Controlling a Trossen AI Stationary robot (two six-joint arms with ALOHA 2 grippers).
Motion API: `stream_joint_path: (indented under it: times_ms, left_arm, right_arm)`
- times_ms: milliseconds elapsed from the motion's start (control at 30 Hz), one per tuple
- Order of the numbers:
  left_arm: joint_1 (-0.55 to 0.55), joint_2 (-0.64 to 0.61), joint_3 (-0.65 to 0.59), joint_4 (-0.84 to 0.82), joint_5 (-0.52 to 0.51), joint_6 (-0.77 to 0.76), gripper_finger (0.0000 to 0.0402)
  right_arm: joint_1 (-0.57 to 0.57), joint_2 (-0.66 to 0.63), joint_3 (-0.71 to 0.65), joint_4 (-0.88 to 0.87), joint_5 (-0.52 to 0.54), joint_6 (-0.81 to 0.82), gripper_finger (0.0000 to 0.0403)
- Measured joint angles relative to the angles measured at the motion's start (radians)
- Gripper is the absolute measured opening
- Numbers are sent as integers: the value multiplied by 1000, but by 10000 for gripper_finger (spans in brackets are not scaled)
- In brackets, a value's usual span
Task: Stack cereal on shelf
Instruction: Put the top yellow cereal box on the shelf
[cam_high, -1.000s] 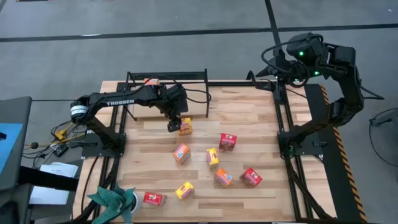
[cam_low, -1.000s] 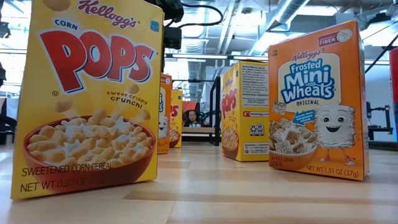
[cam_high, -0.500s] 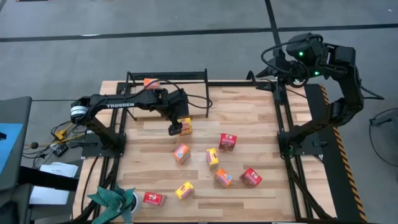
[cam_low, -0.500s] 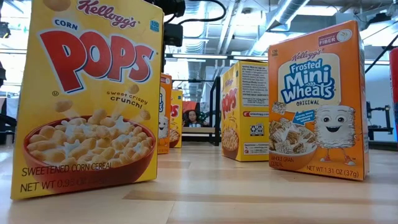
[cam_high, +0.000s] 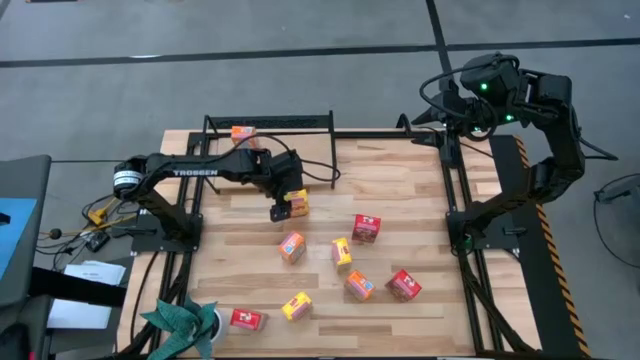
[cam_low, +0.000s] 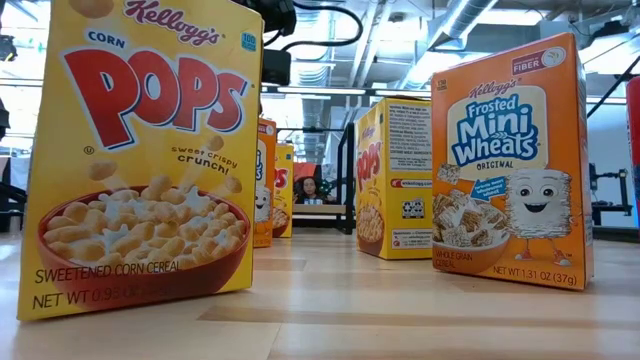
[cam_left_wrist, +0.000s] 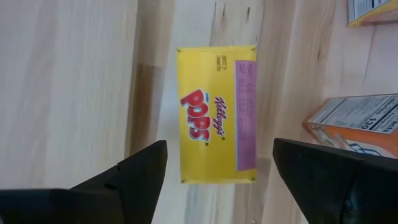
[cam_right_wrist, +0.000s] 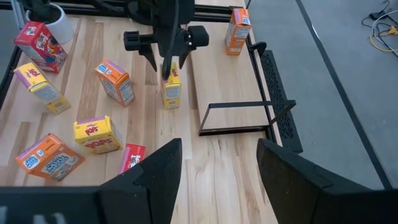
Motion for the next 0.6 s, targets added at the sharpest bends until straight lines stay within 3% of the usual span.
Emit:
stream_joint_path:
  times_ms: [600]
  left_arm:
    - [1, 0, -45, 45, 17, -41, 214]
  right_arm:
    - [0, 0, 0, 1, 0, -7, 232]
